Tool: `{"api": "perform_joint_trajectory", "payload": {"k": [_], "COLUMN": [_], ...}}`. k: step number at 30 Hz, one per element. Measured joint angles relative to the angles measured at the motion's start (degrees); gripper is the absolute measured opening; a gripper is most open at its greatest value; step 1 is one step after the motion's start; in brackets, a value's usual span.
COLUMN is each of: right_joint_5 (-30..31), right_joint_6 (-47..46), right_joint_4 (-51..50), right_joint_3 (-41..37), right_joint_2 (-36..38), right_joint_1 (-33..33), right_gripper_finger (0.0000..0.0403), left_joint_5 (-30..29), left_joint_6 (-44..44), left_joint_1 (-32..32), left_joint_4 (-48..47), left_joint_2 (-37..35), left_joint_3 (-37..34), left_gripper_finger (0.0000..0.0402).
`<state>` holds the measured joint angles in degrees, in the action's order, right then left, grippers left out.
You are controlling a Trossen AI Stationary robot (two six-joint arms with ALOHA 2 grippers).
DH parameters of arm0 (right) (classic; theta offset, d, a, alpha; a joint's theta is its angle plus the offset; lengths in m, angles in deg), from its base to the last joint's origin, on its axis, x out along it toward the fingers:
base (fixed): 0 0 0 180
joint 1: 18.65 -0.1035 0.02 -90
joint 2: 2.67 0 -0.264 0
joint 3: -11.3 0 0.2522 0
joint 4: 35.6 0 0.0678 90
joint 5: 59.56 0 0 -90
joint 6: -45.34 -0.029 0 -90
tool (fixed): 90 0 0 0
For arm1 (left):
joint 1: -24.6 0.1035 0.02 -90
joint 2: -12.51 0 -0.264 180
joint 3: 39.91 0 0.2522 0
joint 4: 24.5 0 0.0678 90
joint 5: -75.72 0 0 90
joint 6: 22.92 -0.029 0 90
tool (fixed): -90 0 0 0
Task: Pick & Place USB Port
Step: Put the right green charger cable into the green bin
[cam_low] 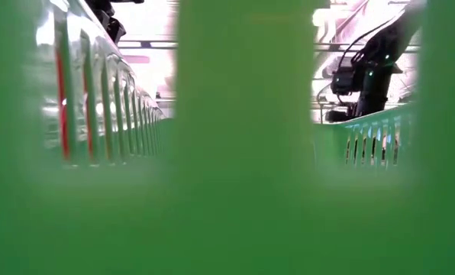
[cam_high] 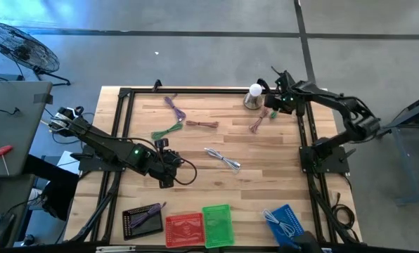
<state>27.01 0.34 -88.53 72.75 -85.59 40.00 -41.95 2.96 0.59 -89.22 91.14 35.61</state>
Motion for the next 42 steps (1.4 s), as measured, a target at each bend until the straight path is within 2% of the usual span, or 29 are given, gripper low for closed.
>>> {"api": "perform_joint_trajectory", "payload": {"k": [9, 19, 37, 42], "right_joint_5": [0.9, 0.1, -3.6, -4.1], "right_joint_6": [0.1, 0.2, 0.0, -0.1], "right_joint_4": [-4.6, -7.8, -11.1, -11.6], "right_joint_3": [5.0, 7.5, 8.7, 8.7], "right_joint_2": [-6.8, -7.2, -7.2, -10.2], "right_joint_1": [0.0, 0.0, 0.5, -0.3], "right_gripper_finger": [0.0104, 0.0090, 0.0094, 0.0094], "left_joint_5": [1.0, 0.0, -0.1, -0.1], "left_joint_6": [0.1, 0.0, -0.1, -0.1], "left_joint_1": [0.0, 0.0, 0.0, 0.0], "left_joint_4": [0.2, 2.8, 3.4, 3.4], "left_joint_2": [0.0, 0.0, 0.0, 0.0], "left_joint_3": [-0.4, -6.3, -6.4, -6.4], "left_gripper_finger": [0.0136, 0.0136, 0.0136, 0.0136]}}
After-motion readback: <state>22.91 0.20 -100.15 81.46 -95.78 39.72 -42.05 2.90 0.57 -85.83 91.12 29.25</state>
